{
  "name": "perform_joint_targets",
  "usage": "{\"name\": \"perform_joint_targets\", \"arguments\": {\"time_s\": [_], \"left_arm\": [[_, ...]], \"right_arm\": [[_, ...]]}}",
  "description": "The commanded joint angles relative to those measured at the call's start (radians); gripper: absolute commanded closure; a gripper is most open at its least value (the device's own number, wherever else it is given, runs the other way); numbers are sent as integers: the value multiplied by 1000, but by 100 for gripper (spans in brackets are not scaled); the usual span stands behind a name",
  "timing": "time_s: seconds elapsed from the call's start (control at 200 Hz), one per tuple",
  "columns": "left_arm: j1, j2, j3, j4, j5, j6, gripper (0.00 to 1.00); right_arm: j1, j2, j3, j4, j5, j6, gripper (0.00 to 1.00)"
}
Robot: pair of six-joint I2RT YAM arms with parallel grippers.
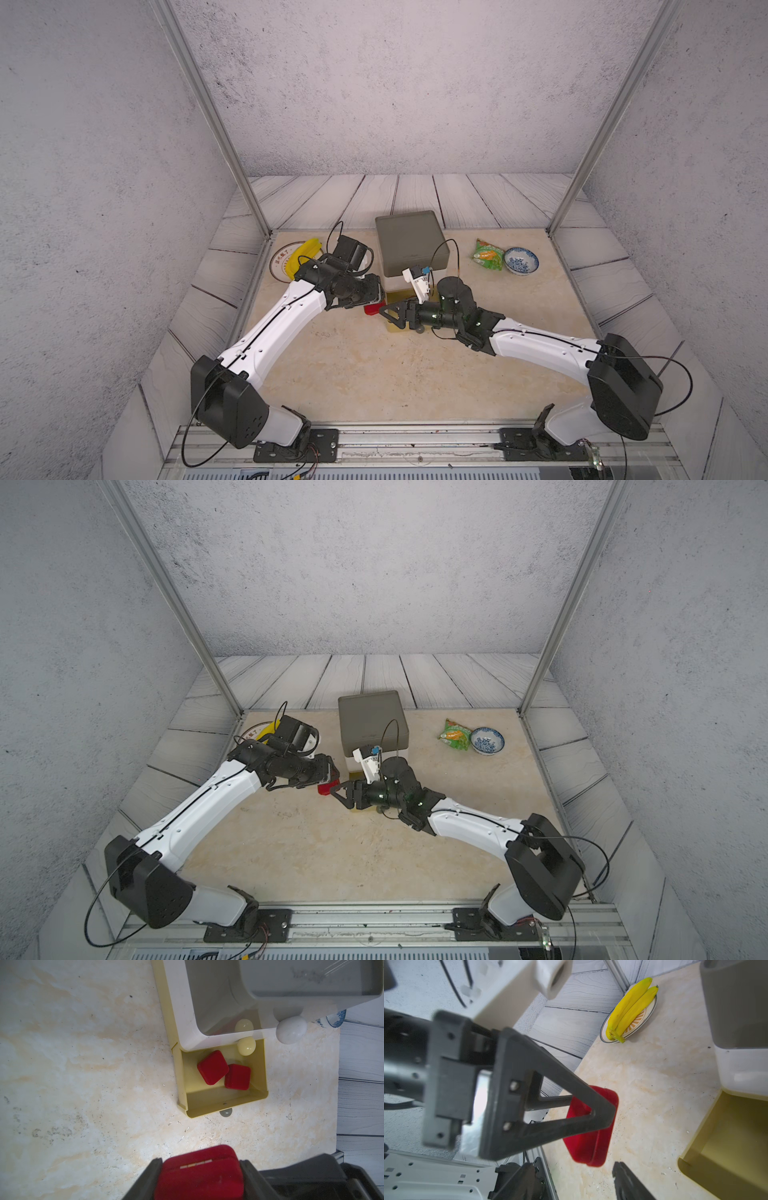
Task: Place the brooch boxes into the drawer by color
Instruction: Pick up the brooch box from the center of the board.
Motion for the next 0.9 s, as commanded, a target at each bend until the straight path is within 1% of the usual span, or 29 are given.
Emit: {"name": "perform_joint_targets", "arguments": {"time_s": [0.0, 0.155, 0.255, 0.365, 0.405, 0.5, 0.55, 0.611, 0.656, 0.771, 0.896], "left_arm": [[-5, -26, 27, -6, 7, -3, 54], [-5, -36, 24, -10, 7, -1, 54], [-5, -43, 16, -5, 10, -1, 54], [-6, -43, 14, -8, 14, -1, 53], [-6, -44, 13, -5, 15, 0, 53], [-5, -48, 7, -4, 13, 0, 53], [-6, -51, 5, -2, 9, -1, 51], [-6, -55, 1, 0, 6, 1, 46], [-6, -56, -2, 1, -1, 3, 38], [-4, -68, -19, 10, -39, 5, 0], [12, -116, -63, 33, -132, 17, 2]], "right_arm": [[16, 26, 50, -9, 42, -27, 34], [20, 42, 60, -1, 75, -16, 35], [20, 53, 71, 6, 78, -9, 40], [20, 71, 80, 16, 70, 2, 60], [20, 75, 82, 19, 73, 6, 66], [21, 82, 82, 21, 71, 14, 77], [20, 80, 79, 22, 71, 17, 81], [21, 72, 72, 18, 82, 23, 85], [19, 62, 61, 17, 97, 30, 86], [7, 20, 25, 1, 120, 39, 87], [-27, -58, -34, -79, 170, 20, 87]]}}
